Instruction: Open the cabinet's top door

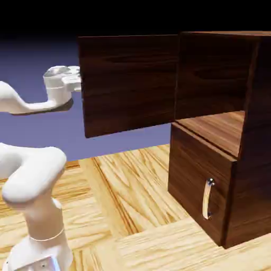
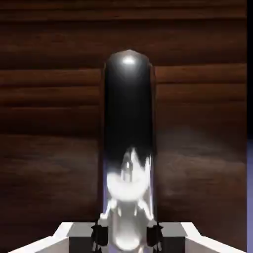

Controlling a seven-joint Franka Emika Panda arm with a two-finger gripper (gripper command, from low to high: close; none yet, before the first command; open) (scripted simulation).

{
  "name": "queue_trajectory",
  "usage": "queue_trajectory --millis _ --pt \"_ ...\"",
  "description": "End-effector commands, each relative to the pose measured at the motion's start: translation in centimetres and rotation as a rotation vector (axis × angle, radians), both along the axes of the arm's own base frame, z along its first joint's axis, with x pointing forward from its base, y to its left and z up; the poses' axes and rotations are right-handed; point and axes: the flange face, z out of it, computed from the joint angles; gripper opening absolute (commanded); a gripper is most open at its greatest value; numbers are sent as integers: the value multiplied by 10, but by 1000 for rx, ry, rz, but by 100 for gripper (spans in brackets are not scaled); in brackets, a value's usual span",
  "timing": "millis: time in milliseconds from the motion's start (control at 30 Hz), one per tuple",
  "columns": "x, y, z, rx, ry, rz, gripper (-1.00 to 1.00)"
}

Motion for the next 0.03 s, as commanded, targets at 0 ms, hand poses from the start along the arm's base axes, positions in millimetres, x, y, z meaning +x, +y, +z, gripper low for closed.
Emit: queue_trajectory --millis 0 --pt "0 0 0 0 0 -1 100"
